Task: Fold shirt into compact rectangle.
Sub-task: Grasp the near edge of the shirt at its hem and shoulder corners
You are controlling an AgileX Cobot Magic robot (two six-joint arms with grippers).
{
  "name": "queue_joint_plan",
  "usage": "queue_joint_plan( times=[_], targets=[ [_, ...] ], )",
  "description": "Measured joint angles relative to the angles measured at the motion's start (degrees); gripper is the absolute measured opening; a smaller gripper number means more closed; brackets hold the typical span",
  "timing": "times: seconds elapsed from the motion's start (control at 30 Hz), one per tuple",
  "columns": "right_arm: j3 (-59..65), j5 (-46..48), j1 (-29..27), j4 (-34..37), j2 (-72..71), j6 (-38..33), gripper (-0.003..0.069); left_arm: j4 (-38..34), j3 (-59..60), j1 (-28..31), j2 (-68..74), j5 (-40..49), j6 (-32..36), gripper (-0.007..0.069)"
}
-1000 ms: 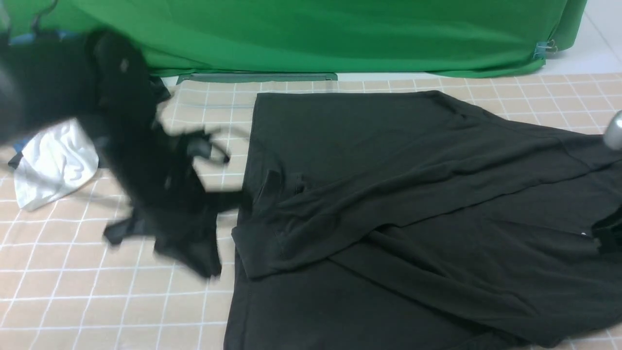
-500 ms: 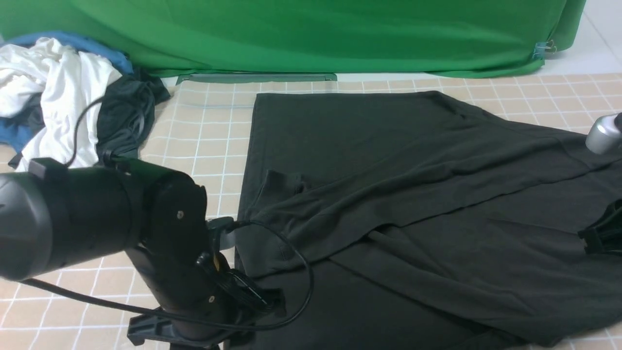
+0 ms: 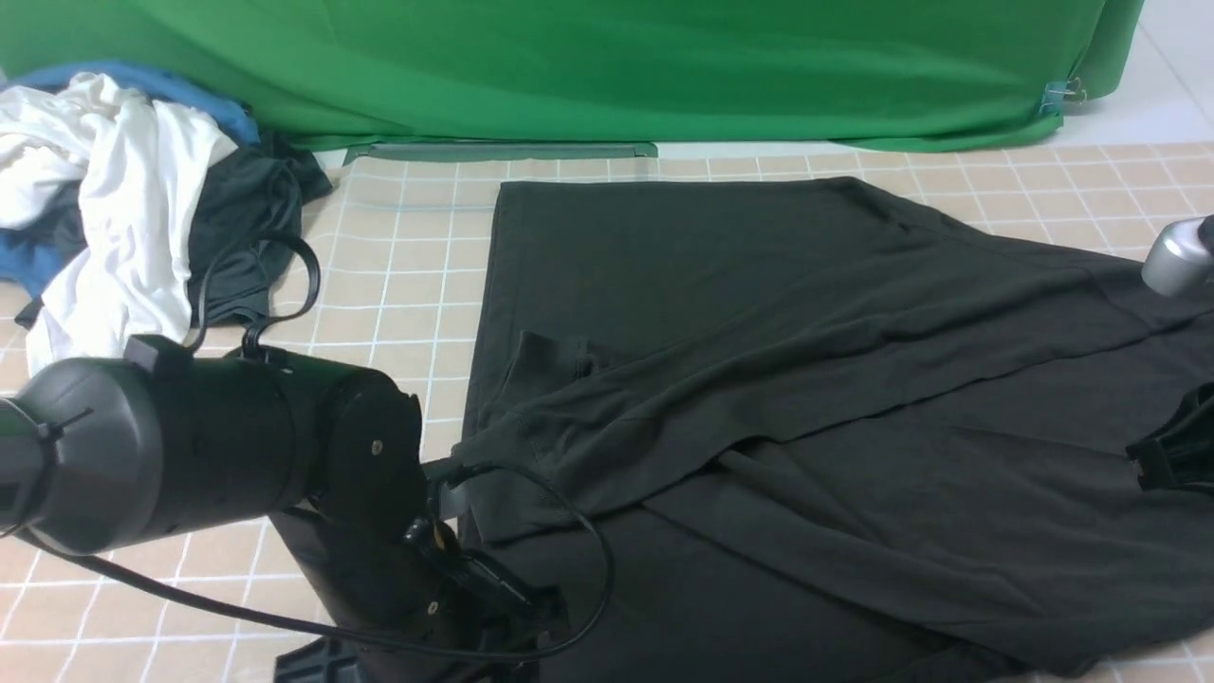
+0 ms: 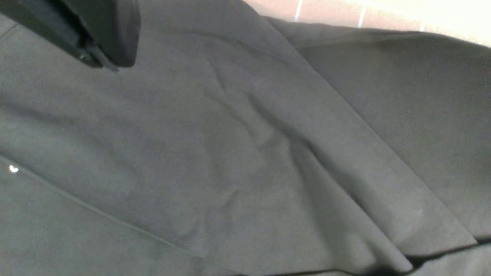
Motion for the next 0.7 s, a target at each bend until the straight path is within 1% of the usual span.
queue_joint_plan(
  times=[0.1,0.33,0.4,0.47,0.57,0.6,0.63,0.67,0.7],
  targets=[
    [0.00,0.00,0.00,0.00,0.00,0.00,0.0027,-1.10,0.00,0.00,0.06,-1.03,1.11,0.0503],
    [0.00,0.00,0.00,0.00,0.00,0.05,0.0030,-1.47,-0.27,0.00,1.74,-0.27,2.03,0.0501],
    [0.00,-0.06,0.00,0.00,0.00,0.05,0.0031,-1.53,-0.38,0.00,1.94,0.02,3.24,0.0482],
    [0.00,-0.01,0.00,0.00,0.00,0.05,0.0032,-1.24,-0.38,0.00,2.05,0.27,3.59,0.0444],
    [0.00,0.86,0.00,0.00,0.00,0.05,0.0038,-0.30,-0.38,0.07,2.23,0.43,3.64,0.0339],
    [0.00,1.92,0.00,-0.24,0.00,0.17,0.0046,0.12,-0.38,0.13,2.23,0.71,3.64,0.0266],
    [0.00,2.89,0.00,-0.43,0.00,0.34,0.0053,0.28,-0.38,0.13,2.23,0.85,3.64,0.0233],
    [0.00,4.38,0.00,-1.03,0.00,0.47,0.0064,0.31,-0.38,0.13,2.23,0.48,3.98,0.0156],
    [0.00,6.06,0.00,-1.70,0.00,0.52,0.0077,-0.11,-0.38,0.13,2.16,-0.15,4.39,0.0104]
  ],
)
